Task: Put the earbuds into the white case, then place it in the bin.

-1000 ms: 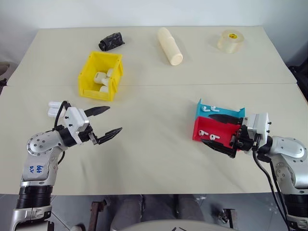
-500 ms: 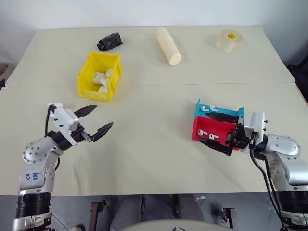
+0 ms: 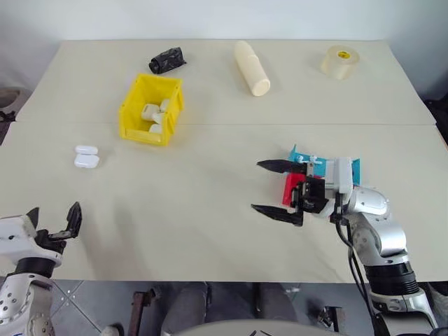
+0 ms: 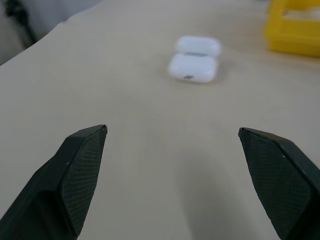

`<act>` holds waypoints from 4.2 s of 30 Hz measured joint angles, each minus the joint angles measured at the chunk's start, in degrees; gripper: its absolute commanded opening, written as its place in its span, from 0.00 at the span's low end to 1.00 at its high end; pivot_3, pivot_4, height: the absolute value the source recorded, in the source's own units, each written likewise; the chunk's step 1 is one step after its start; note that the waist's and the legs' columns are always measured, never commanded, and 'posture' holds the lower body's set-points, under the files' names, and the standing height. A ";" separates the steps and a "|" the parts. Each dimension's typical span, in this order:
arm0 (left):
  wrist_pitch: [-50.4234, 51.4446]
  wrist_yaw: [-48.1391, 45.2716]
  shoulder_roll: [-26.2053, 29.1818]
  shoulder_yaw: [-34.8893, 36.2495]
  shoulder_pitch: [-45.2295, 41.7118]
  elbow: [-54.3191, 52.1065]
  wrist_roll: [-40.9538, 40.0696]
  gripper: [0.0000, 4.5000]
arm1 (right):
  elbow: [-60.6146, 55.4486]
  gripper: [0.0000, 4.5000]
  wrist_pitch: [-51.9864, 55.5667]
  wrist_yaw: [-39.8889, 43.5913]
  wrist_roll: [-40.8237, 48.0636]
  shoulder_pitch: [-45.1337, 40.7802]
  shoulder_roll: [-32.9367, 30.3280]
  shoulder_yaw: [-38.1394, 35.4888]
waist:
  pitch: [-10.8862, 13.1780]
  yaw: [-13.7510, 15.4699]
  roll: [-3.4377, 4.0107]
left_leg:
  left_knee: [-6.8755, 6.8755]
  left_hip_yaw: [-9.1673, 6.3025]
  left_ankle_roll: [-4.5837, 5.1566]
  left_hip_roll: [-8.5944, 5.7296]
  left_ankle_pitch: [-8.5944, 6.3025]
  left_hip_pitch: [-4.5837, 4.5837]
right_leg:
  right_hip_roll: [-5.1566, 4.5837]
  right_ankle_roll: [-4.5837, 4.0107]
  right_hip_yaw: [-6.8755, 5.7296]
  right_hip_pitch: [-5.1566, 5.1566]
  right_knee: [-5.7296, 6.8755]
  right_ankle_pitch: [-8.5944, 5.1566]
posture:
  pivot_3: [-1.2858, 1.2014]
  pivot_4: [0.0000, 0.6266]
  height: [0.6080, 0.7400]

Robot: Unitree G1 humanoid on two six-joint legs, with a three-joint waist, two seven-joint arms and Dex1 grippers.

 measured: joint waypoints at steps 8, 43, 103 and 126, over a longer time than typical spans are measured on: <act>11.20 -0.69 11.48 -0.70 -7.77 -1.29 -2.63 1.00 | -0.59 1.00 2.37 0.24 0.25 0.96 -3.57 -0.39 | -0.02 -0.20 -0.04 | -0.03 -0.01 -0.01 0.05 -0.01 0.01 | 0.03 -0.07 -0.02 -0.03 0.04 -0.03 | 0.52 0.24 1.00; 31.54 -29.25 37.37 -43.76 -72.24 69.58 21.45 1.00 | -6.68 1.00 5.68 -5.34 0.09 4.87 -4.78 -2.27 | -0.01 -1.79 -0.05 | -0.10 -0.07 -0.06 -0.25 -0.03 -0.06 | 0.08 -0.14 -0.12 -0.23 0.47 -0.08 | 0.52 0.24 1.00; -34.41 -57.81 -11.25 -45.01 -39.09 24.43 1.78 0.62 | -15.91 1.00 7.72 -10.13 -0.62 39.75 -14.71 -34.70 | -0.12 0.00 0.04 | 0.12 0.25 0.00 -0.14 -0.07 0.09 | 0.05 -0.08 -0.22 0.07 0.11 0.03 | 0.52 0.24 1.00; -32.12 -56.29 -8.59 -49.32 -38.95 25.17 2.69 0.62 | -10.51 1.00 37.99 -11.82 -10.63 1.42 -37.72 1.32 | -0.12 -0.09 0.03 | 0.15 0.17 0.03 0.04 -0.05 -0.06 | -0.02 -0.02 -0.27 0.00 -0.05 0.06 | 0.52 0.24 1.00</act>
